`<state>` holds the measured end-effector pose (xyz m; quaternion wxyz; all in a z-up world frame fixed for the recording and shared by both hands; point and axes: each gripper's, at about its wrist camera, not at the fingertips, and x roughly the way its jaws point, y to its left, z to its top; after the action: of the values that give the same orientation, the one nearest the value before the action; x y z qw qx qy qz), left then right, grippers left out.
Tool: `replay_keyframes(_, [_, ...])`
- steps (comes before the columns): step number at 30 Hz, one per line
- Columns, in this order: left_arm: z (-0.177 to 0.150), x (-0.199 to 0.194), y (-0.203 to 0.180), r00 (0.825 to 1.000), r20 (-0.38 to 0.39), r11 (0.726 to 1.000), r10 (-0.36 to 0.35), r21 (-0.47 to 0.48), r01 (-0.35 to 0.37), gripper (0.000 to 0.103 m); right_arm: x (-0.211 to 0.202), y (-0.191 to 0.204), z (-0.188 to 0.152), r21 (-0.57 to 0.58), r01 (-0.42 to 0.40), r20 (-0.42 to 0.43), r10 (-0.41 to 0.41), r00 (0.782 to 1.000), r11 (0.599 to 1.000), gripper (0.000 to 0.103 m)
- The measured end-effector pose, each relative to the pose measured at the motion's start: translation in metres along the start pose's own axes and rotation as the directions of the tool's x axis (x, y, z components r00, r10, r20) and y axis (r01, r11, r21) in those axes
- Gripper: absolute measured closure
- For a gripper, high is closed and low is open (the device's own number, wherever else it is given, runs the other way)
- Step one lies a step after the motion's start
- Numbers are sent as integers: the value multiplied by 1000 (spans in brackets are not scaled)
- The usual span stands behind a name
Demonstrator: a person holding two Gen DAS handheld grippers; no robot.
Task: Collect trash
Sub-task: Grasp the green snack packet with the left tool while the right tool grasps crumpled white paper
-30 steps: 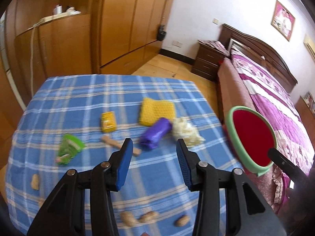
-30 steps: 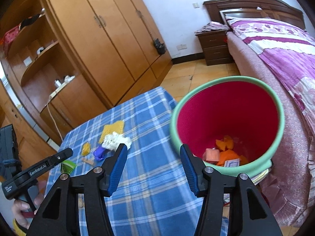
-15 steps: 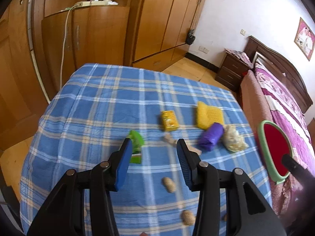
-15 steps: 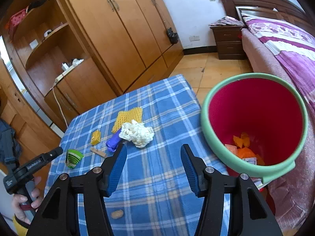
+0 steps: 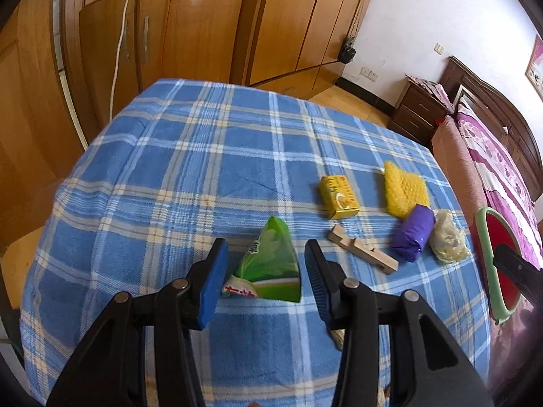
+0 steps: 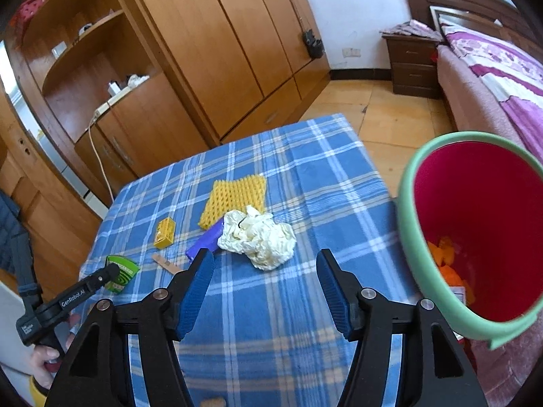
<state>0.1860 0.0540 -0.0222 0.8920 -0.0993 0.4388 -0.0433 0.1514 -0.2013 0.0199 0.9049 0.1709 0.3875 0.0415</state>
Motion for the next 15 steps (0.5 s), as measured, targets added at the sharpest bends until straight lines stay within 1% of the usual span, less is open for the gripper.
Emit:
replay_keyframes(5, [2,11,4,1000,-16,1000,-24,-16,24,56,29,4,7,-16,-4,-39,4,999,1000,39])
replay_keyframes(10, [2,19,2,1000,-24,1000,-16,-1,16,56,55,3,9,-16,-5,-79,4,997,1000,39])
replay_keyframes(15, [2,24,2,999,-32,1000,3,-11,-4,58,70,4,9,-23,-5,-99,2,995,1000,39])
